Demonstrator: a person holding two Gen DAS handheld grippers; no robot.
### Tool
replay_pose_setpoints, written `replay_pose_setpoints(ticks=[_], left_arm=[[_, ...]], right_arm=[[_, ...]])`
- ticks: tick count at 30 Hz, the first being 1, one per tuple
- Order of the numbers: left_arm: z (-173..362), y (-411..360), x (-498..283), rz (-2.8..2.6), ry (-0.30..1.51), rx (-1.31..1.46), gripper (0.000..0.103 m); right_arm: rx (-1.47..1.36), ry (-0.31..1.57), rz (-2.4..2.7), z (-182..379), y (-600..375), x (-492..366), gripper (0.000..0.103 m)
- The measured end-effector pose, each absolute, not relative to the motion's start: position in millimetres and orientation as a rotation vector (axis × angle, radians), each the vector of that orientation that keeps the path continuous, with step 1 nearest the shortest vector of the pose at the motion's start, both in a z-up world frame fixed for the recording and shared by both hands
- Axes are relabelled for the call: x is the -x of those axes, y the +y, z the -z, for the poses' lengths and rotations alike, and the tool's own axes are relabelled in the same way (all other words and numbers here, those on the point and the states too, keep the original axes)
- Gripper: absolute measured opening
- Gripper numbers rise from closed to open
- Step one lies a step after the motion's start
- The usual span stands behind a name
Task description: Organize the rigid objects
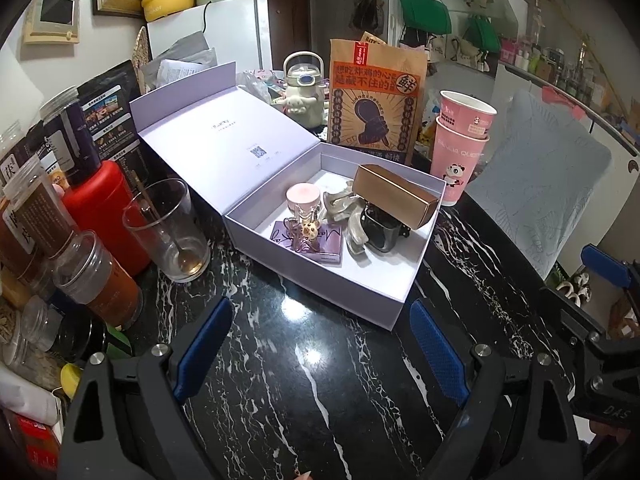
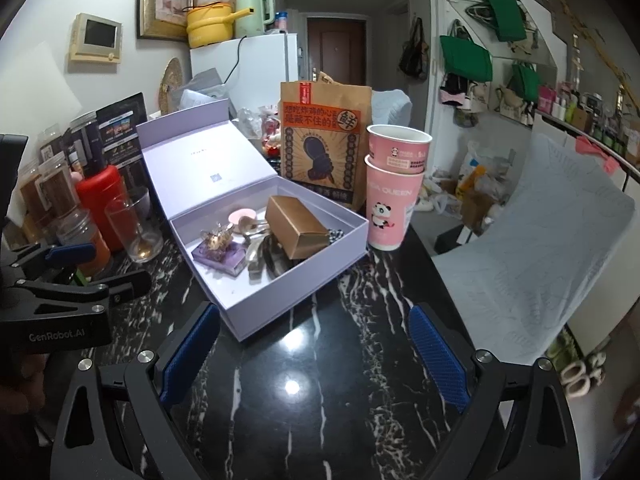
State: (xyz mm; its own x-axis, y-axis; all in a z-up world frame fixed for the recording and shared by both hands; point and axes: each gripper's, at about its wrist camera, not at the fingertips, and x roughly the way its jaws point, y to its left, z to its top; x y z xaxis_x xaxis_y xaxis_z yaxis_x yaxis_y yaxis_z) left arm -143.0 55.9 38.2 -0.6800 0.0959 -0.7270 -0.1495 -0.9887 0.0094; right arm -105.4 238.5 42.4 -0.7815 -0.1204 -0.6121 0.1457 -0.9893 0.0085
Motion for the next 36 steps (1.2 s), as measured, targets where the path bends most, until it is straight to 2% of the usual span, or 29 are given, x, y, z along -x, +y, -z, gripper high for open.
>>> replay_pose_setpoints(ticks=[36], left_arm=[[-40.2,54.0,142.3,-2.762,0.130,1.202,0.091]], right_arm=[[-0.957,0.079,2.827,-44.8,233.3,103.2,0.096]])
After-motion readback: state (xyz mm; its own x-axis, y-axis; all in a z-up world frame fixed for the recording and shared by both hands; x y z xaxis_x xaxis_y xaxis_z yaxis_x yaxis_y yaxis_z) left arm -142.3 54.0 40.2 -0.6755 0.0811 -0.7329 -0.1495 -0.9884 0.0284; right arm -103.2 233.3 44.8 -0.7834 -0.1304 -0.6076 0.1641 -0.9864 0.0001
